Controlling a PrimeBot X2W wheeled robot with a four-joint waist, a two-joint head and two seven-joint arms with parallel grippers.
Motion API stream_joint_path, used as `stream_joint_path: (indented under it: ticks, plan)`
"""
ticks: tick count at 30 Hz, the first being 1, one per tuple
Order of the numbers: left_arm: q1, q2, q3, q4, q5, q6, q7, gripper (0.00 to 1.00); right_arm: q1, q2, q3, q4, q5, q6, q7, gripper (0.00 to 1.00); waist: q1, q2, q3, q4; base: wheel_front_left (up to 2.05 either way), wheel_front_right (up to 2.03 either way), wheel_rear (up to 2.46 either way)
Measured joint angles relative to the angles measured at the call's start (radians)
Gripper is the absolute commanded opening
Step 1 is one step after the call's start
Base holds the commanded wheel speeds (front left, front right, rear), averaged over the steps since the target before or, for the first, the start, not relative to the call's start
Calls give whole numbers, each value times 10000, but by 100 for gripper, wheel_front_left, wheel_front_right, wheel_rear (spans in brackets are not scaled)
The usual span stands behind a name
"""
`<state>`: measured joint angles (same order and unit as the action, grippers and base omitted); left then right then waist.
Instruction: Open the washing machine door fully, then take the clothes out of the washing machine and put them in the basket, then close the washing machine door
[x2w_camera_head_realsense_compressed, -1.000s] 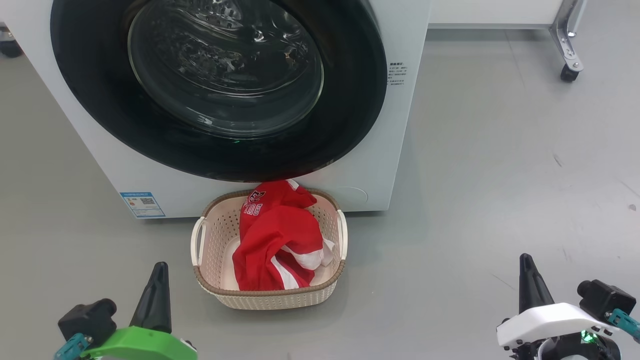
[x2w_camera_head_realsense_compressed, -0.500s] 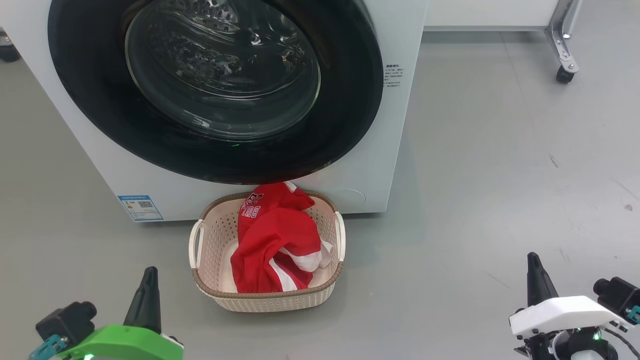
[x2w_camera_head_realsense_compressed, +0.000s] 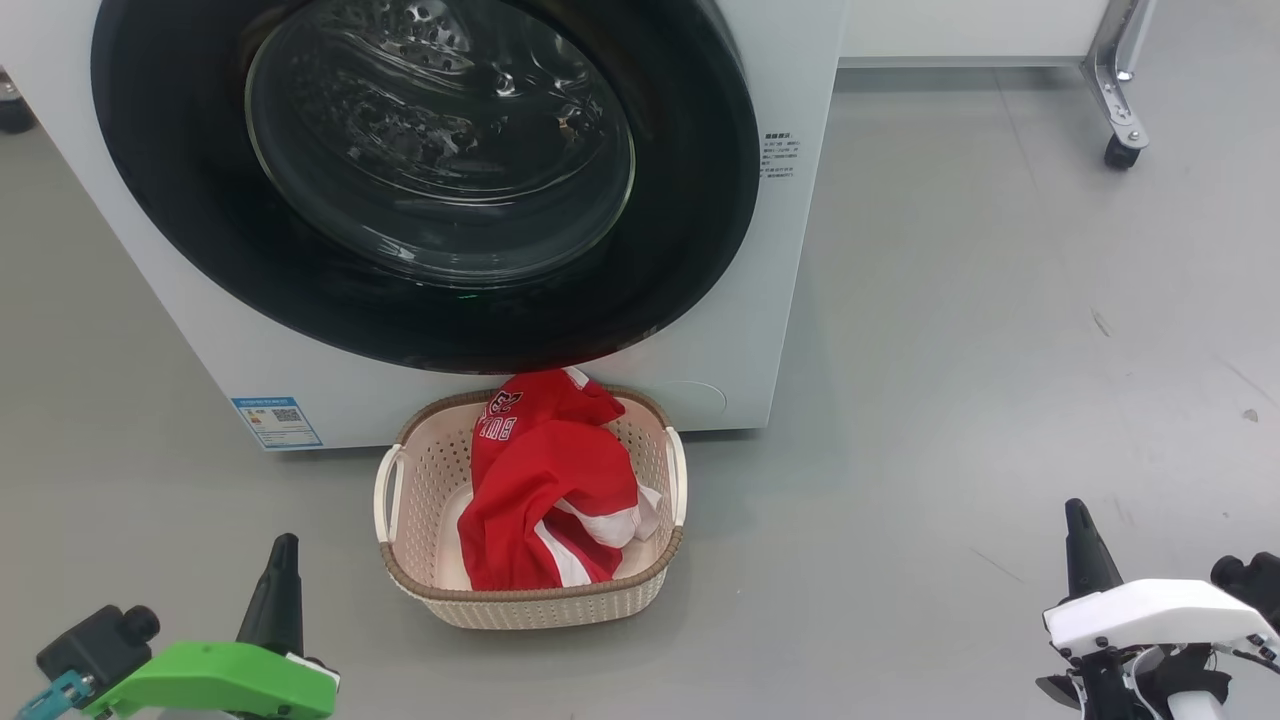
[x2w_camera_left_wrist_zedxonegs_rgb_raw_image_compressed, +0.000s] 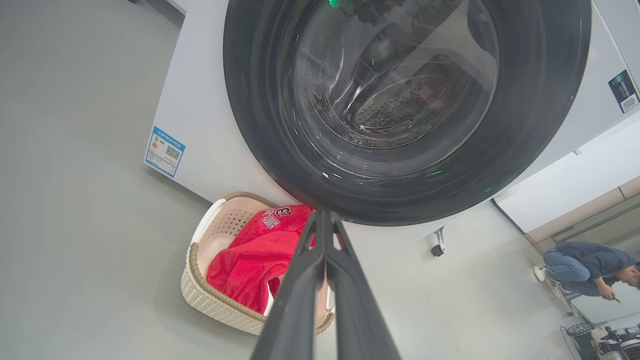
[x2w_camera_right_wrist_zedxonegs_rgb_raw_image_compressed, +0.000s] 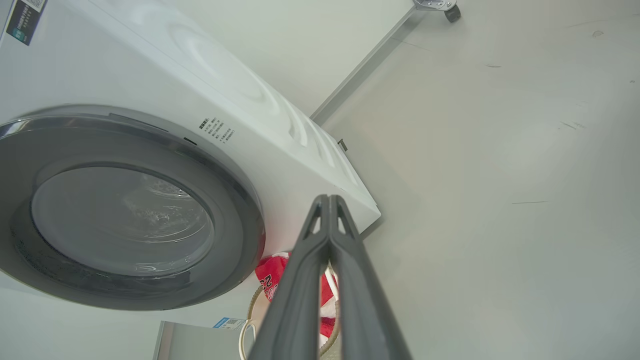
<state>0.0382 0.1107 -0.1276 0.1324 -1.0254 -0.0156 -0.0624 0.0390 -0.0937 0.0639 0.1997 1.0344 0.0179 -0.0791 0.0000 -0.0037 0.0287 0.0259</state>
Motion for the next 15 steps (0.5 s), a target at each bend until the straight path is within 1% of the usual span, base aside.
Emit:
stream_joint_path:
  ticks: [15]
  plan:
    - [-222,-36,357,357,-1906,-337,288,0,-251,33,-414,199,1799,270,420,0,0,0,-75,-77,0,0,0]
